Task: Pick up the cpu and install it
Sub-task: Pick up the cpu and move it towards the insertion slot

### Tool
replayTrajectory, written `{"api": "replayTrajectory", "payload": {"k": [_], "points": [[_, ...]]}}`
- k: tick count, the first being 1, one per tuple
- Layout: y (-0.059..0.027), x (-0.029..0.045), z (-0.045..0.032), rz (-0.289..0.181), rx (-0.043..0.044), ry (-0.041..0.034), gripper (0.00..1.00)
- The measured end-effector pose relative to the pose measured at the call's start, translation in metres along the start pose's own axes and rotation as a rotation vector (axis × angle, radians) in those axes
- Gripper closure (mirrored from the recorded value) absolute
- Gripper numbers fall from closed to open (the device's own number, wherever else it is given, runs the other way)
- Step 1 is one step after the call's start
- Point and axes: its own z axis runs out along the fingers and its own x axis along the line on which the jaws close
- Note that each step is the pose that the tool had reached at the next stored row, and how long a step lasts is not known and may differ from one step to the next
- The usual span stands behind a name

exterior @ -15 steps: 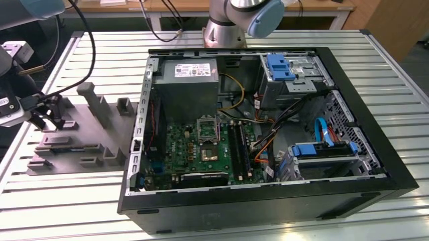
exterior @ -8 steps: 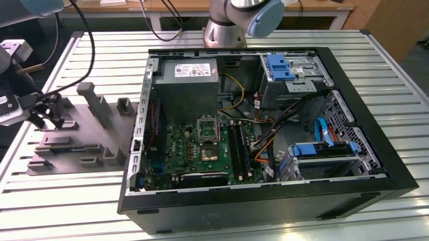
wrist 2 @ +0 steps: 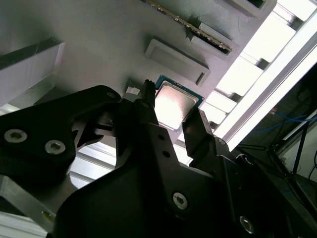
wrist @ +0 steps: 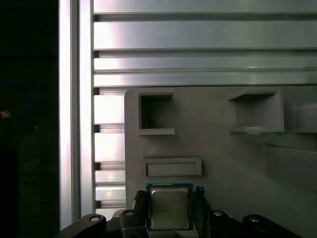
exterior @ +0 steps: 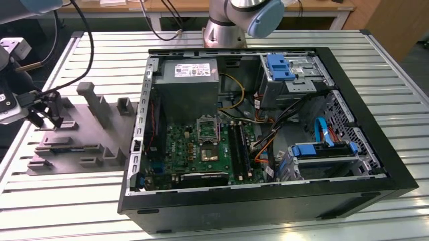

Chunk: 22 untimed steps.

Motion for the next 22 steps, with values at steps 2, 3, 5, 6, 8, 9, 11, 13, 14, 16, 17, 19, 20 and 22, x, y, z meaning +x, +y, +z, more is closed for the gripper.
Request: {"api": "replayTrajectory", "payload": {"k": [2,3,5,6,8,9,11,13,14,16,17,19,20,22], "points": [[0.0,0.0,-0.0003,0.0,0.0,0.0,0.53],[0.0,0.0,-0.0006,0.0,0.0001,0.0001,0.53],[0.0,0.0,-0.0009,0.0,0.0,0.0,0.53],[0.0,0.0,-0.0011,0.0,0.0,0.0001,0.53],[0.0001,0.0,-0.0015,0.0,0.0001,0.0001,0.53],[0.0001,0.0,-0.0017,0.0,0.0,0.0,0.53],[0.0001,0.0,-0.0022,0.0,0.0001,0.0001,0.53],[0.0001,-0.0001,-0.0026,0.0,0.0,0.0,0.53],[0.0001,-0.0001,-0.0029,0.0,0.0,0.0001,0.53],[0.0001,-0.0001,-0.0033,0.0,0.0,0.0001,0.53],[0.0001,-0.0001,-0.0034,0.0,0.0,0.0,0.53],[0.0002,-0.0001,-0.0038,0.0,0.0,0.0,0.53],[0.0002,-0.0001,-0.004,0.0,0.0,0.0001,0.53],[0.0003,-0.0002,-0.0077,0.0,0.0,0.0,0.53]]}}
